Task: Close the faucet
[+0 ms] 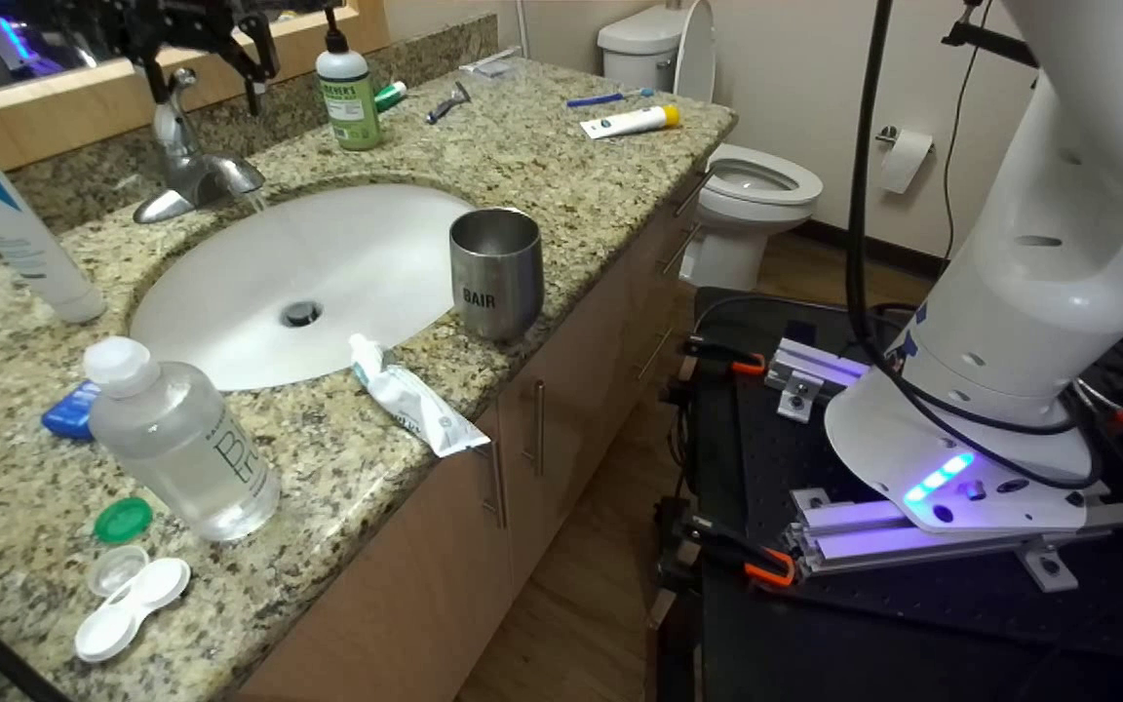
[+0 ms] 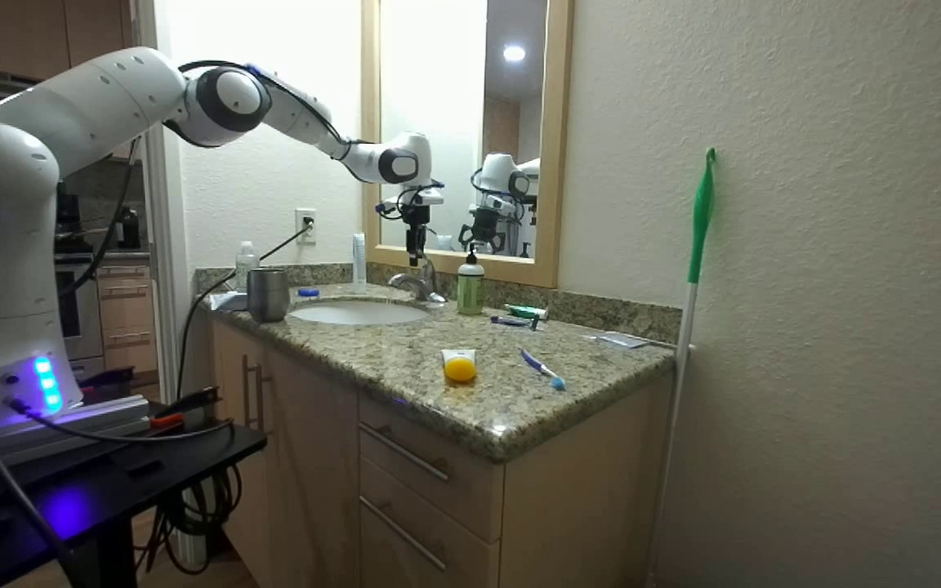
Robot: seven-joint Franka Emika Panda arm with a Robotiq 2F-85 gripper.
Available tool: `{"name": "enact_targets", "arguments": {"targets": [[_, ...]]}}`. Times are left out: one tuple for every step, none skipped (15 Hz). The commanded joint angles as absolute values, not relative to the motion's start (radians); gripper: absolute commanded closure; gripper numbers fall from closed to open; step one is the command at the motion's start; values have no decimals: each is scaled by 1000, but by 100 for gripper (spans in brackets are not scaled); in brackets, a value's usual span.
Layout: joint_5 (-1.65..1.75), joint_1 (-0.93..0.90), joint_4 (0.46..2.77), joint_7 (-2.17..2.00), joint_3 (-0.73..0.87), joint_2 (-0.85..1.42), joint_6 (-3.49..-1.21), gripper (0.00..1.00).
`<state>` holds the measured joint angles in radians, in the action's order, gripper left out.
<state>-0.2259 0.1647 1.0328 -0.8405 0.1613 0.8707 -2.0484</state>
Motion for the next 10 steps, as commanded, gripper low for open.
{"name": "enact_targets", "arguments": {"targets": [[-122,101,1154,-810,214,814,-2157,0],[-97,87,1180,-799,221,804,-2207,0],[-69,69,1208,-796,232,794,-2255,0],[-45,55,1235,-790,239,784,-2302,0],[-18,49,1267,-791,235,765,-2344,0],[3,37,1305,-790,241,745,-2393,0],[23,26,1335,-796,248,731,-2436,0],[34,19,1365,-809,253,712,-2465,0],[44,10,1391,-822,259,696,-2487,0],[17,37,1263,-816,239,778,-2428,0]]}}
